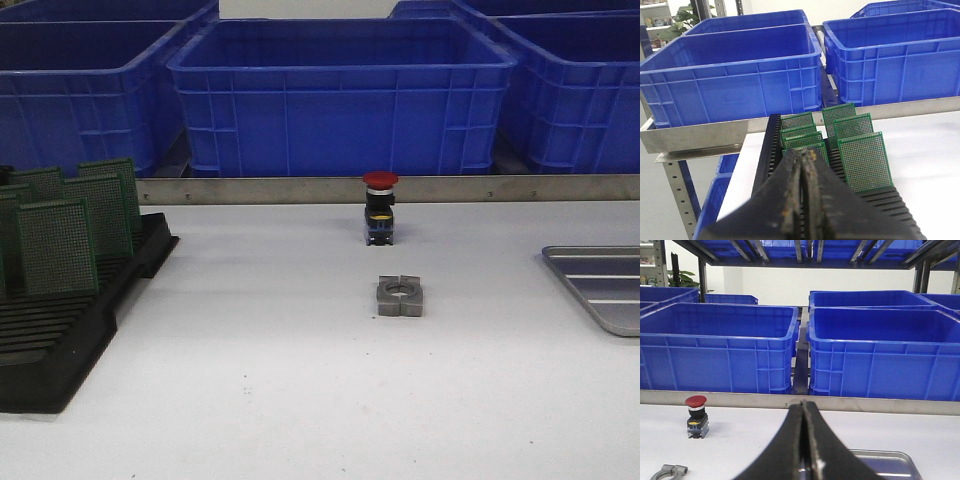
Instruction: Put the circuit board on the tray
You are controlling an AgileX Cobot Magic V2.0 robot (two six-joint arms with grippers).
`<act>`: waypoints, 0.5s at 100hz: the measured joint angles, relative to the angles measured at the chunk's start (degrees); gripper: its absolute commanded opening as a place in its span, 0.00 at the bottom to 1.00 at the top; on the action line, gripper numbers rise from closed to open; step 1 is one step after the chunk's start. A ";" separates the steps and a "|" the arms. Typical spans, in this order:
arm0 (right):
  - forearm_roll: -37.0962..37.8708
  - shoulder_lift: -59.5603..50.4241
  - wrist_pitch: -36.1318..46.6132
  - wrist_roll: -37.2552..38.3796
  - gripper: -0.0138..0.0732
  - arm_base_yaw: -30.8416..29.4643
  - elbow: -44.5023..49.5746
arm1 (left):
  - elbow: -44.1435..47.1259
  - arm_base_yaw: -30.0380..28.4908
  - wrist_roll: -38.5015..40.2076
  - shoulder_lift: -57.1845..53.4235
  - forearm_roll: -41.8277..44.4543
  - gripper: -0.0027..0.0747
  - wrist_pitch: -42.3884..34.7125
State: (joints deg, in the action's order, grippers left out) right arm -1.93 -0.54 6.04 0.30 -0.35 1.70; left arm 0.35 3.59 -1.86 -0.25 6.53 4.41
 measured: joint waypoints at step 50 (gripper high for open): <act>0.00 0.00 0.00 0.00 0.08 0.00 0.00 | -0.89 0.00 0.00 0.00 -1.88 0.01 2.23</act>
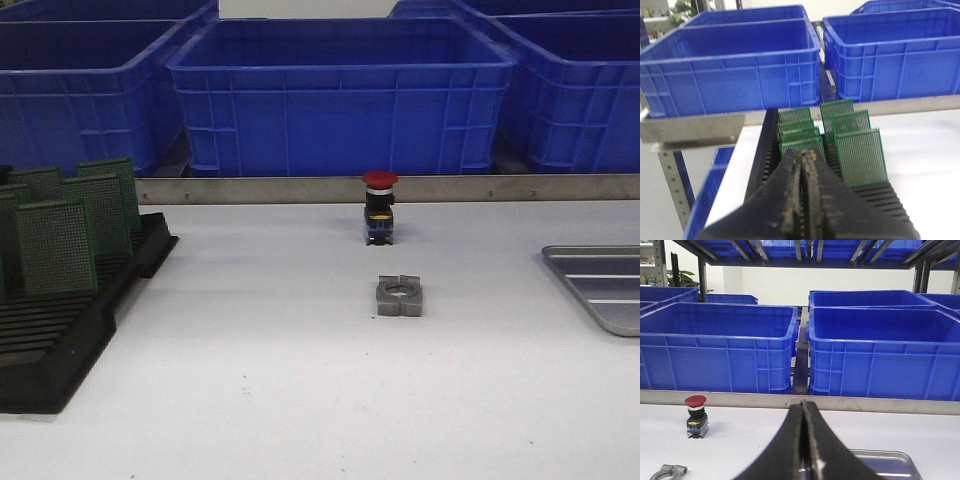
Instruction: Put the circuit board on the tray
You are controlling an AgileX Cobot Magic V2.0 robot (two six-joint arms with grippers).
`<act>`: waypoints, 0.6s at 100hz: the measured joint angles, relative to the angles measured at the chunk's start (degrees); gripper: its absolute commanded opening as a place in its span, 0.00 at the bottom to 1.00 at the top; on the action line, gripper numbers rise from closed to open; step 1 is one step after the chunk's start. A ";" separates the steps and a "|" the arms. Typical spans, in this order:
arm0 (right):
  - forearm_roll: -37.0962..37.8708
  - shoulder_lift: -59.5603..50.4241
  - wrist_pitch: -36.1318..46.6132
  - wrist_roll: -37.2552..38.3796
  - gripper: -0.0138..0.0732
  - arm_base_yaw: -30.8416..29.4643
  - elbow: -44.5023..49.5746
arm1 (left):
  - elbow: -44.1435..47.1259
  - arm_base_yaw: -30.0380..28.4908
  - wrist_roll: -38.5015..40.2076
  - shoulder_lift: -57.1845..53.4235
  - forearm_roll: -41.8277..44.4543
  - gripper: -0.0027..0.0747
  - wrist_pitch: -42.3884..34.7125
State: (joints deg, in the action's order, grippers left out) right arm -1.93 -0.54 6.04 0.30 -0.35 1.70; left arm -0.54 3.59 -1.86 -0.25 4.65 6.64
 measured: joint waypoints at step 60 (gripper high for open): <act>0.00 0.00 0.00 0.00 0.08 0.00 0.00 | -43.48 0.00 -4.06 28.76 -7.23 0.01 38.62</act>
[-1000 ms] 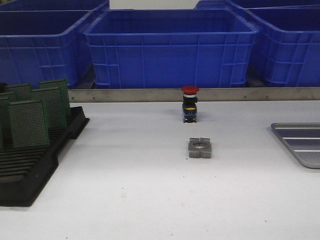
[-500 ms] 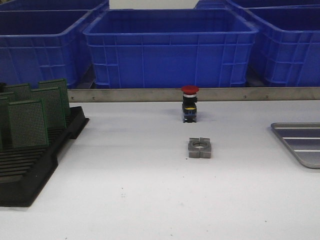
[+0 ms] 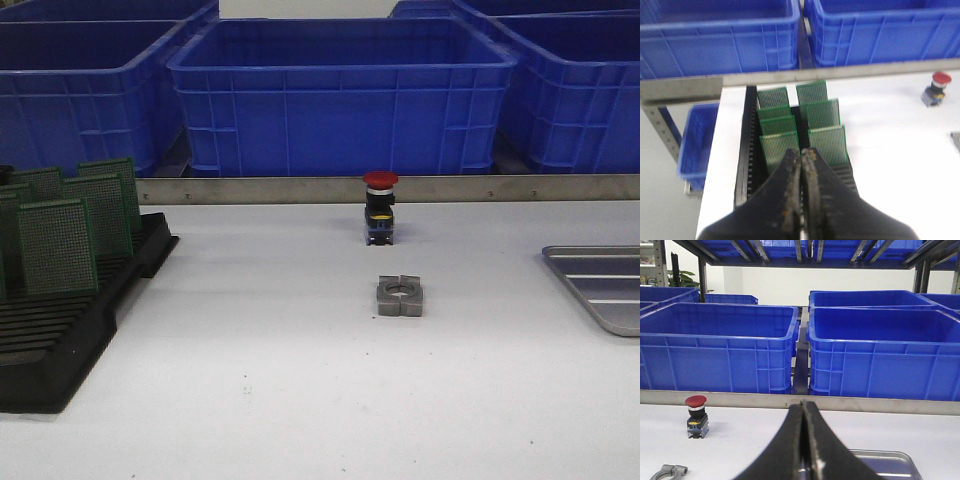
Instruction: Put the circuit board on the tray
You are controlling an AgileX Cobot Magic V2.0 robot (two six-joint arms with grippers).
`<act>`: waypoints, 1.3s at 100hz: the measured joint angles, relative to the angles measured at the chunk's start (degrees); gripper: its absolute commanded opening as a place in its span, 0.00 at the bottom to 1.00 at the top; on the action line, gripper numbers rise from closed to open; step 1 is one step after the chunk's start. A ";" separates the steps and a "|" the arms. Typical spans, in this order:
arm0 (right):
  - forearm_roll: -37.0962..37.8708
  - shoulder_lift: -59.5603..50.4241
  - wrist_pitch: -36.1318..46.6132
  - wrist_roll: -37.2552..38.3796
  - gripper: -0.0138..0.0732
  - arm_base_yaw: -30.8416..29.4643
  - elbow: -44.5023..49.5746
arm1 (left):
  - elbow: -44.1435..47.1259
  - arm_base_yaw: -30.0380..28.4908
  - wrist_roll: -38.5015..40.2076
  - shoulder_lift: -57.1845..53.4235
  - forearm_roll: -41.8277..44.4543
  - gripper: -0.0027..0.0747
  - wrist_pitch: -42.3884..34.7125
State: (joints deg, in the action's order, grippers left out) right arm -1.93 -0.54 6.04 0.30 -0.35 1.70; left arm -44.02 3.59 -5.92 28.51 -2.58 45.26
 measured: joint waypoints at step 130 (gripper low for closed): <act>0.00 0.00 0.00 0.00 0.08 0.00 0.00 | -8.64 0.00 -7.71 21.50 -3.60 0.75 10.73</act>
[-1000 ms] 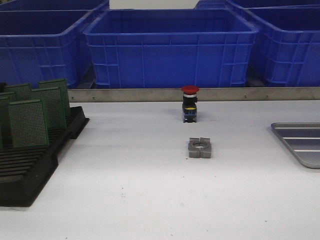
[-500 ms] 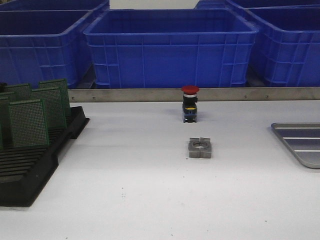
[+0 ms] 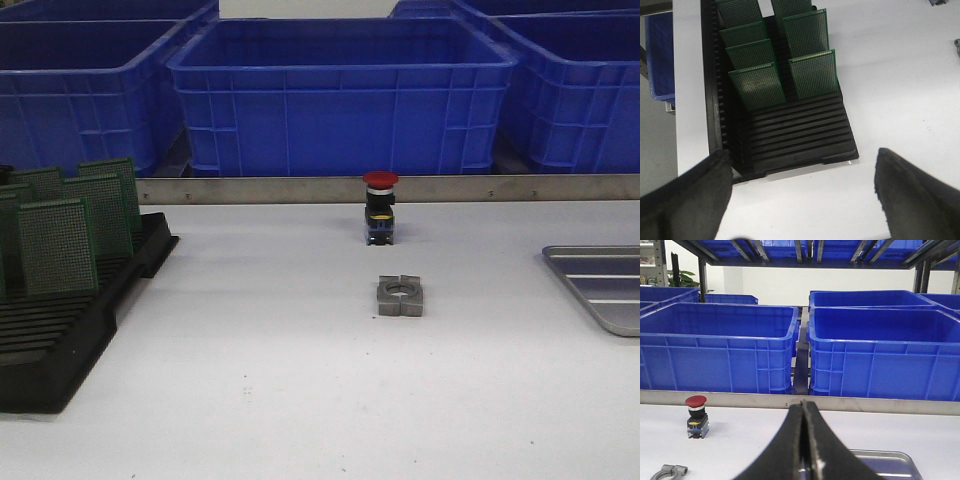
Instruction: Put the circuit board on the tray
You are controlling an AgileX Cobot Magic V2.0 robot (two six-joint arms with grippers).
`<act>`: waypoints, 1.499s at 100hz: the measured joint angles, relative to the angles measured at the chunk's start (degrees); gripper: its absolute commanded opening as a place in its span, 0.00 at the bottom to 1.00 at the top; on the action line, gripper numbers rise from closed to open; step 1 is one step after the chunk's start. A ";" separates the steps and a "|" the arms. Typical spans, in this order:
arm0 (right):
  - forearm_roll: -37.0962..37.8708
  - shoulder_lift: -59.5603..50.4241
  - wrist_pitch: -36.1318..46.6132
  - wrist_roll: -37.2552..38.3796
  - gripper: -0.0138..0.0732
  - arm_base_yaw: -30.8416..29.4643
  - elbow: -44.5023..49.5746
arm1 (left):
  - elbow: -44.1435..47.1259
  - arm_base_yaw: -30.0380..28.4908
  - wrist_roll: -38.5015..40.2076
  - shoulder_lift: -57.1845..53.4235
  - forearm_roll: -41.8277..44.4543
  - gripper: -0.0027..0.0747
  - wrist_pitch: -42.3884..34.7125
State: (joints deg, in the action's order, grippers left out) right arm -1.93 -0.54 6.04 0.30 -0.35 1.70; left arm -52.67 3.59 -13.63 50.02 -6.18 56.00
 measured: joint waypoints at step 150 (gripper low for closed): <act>0.00 0.00 0.00 0.00 0.08 0.00 0.00 | -23.51 0.00 -74.60 52.15 -9.78 0.75 2.46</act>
State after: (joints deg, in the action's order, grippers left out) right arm -1.93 -0.54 6.04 0.30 -0.35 1.70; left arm -76.18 3.59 -88.23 102.17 -15.96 58.45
